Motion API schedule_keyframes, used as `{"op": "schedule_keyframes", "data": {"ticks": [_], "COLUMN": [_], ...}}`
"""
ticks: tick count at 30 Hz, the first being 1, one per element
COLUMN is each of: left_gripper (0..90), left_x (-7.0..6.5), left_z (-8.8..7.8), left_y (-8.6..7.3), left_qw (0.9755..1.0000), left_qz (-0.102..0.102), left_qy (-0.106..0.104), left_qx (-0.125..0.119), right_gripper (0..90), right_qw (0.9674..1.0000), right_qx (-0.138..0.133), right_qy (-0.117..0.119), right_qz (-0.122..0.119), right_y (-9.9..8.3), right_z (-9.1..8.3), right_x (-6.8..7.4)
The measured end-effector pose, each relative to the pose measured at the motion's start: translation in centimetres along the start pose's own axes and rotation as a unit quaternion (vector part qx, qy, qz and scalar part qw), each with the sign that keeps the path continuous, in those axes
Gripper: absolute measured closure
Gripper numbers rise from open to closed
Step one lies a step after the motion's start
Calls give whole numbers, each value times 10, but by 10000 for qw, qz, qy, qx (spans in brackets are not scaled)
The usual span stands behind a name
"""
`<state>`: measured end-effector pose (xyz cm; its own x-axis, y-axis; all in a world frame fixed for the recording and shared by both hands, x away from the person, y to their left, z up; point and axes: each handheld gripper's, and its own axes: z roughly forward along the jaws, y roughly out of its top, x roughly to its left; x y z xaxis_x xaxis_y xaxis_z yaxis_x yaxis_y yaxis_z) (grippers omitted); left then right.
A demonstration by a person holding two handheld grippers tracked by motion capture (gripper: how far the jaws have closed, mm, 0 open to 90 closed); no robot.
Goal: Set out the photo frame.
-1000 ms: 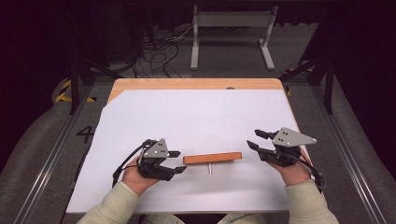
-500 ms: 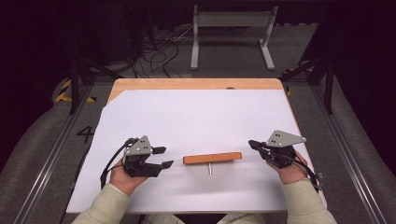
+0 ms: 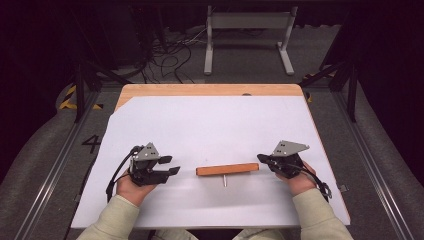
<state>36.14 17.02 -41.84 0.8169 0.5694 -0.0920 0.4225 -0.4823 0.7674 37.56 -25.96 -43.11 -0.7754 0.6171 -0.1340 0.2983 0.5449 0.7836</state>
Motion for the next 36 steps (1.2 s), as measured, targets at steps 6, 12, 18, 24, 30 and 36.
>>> {"op": "schedule_keyframes", "data": {"ticks": [6,12,18,24,30,36], "left_gripper": [604,722,802,810,814,813], "left_x": [0,-1,-3,-2,-3,-3], "left_z": [0,0,0,-1,0,0], "left_y": [-1,-1,0,0,0,0], "left_qw": [9998,9994,9990,9990,9988,9988], "left_qz": [-89,-45,-37,-94,-123,-120], "left_qy": [-160,-325,-424,-409,-427,-432], "left_qx": [37,96,156,160,189,190], "right_gripper": [900,900,900,900,900,900], "right_qw": [9996,9988,9985,9973,9956,9943], "right_qx": [92,107,113,243,427,530], "right_qy": [254,376,409,494,600,668], "right_qz": [-116,-295,-355,-488,-584,-645], "right_y": [-2,1,1,2,3,2], "right_z": [13,19,18,13,7,1], "right_x": [4,10,10,12,17,24]}}
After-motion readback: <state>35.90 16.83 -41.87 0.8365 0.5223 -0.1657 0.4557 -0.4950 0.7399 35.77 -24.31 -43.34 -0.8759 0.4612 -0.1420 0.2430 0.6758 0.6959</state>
